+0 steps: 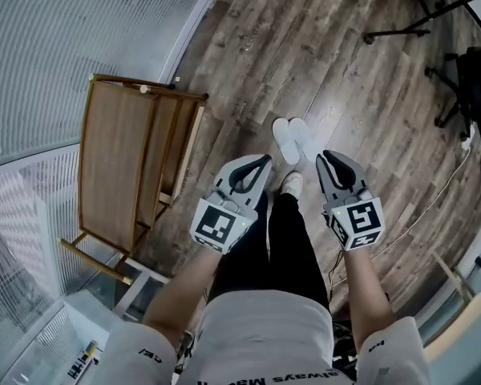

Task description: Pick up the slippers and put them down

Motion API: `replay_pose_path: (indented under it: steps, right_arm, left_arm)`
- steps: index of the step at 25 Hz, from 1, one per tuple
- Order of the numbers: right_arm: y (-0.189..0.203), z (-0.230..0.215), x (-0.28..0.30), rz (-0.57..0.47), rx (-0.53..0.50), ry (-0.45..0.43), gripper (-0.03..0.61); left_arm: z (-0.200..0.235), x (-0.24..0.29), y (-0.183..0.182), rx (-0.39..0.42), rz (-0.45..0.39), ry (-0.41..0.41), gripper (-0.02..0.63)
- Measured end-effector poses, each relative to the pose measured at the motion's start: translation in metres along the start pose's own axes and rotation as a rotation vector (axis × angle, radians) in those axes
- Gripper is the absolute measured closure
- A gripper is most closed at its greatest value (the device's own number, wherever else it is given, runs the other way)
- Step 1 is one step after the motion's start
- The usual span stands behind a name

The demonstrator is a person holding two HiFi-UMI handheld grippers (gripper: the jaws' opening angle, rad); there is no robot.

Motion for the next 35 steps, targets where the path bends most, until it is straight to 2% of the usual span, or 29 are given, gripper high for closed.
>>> replay_pose_path:
  steps: [10,18,27,35]
  right_arm:
    - [-0.146,0.051,-0.059,-0.166,-0.096,-0.031,0.528]
    - [-0.238,0.088,-0.103,-0.272,-0.137,-0.047,0.528]
    - [-0.316,0.124,-0.147,-0.388,-0.176,-0.061,0.528]
    - [-0.351,0.147,-0.170,-0.415,-0.206,-0.107,0.528]
  left_arm:
    - [-0.033,-0.053,-0.125,0.037,-0.102,0.011,0.601]
    - [-0.063,-0.080,-0.219,0.074,-0.202,0.036,0.601]
    - [-0.073,-0.104,-0.292,0.139,-0.310,0.066,0.601]
    - [-0.091,-0.114,-0.329,0.132,-0.327,0.104,0.601]
Point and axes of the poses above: the fingertips, and each gripper's own axes: x forward along the fingers, z to its left, y out of its underside, the point moved 10 cm from there along -x, backward along the fingers, and after that the axes turned 10 degrees about -z, right-handed, at the moved point
